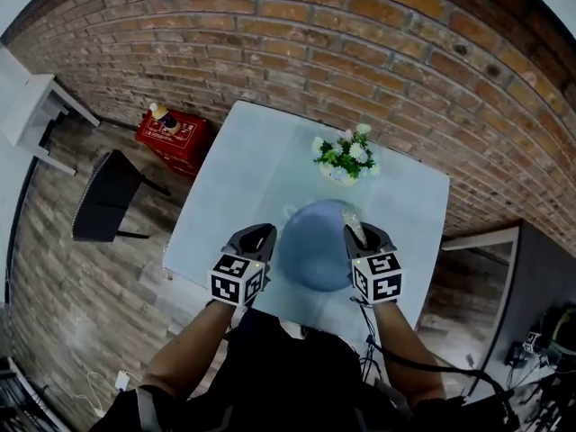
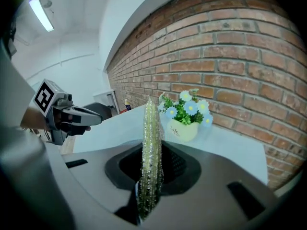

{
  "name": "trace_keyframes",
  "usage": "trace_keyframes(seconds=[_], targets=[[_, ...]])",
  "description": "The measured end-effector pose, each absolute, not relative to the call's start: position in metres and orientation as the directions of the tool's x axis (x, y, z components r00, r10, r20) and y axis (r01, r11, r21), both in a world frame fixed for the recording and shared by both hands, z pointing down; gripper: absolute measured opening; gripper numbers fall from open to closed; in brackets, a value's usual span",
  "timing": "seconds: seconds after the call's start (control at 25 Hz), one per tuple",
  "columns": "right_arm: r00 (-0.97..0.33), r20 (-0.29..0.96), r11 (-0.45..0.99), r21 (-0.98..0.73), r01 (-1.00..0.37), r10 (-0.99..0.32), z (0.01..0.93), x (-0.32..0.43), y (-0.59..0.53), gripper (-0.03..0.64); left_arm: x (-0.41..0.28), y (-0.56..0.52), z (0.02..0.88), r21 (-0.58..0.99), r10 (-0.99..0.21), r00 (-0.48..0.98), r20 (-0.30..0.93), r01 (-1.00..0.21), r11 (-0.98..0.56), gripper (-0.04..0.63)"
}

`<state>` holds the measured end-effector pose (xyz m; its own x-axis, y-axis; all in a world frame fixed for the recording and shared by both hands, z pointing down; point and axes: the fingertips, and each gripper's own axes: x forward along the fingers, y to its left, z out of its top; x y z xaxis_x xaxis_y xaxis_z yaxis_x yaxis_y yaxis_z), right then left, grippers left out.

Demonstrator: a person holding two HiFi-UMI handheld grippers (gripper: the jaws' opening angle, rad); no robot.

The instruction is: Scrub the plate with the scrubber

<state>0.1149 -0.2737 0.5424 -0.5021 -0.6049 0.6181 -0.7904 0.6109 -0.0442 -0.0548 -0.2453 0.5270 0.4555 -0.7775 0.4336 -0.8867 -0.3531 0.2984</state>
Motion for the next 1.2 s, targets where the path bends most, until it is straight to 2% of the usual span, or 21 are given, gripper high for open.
trace_keyframes(seconds=[0.48,0.76,1.2], targets=[[-0.339,0.773,0.533,-0.001,-0.846,-0.537,0.620,0.090,-0.275,0.064,-0.030,-0.239,0.601,0.325,-0.603,0.593,0.534,-0.802,-0.502,0.014],[-0.256,0.819,0.501,0.043,-0.865,-0.513,0.647,0.073,-0.271,0.065,-0.031,-0.228,0.624,0.342,-0.550,0.627,0.552,-0.771,-0.537,0.014],[-0.229,0.840,0.496,0.054,-0.867,-0.492,0.655,0.045,-0.275,0.066,-0.029,-0.229,0.626,0.356,-0.536,0.665,0.520,-0.739,-0.572,0.014]])
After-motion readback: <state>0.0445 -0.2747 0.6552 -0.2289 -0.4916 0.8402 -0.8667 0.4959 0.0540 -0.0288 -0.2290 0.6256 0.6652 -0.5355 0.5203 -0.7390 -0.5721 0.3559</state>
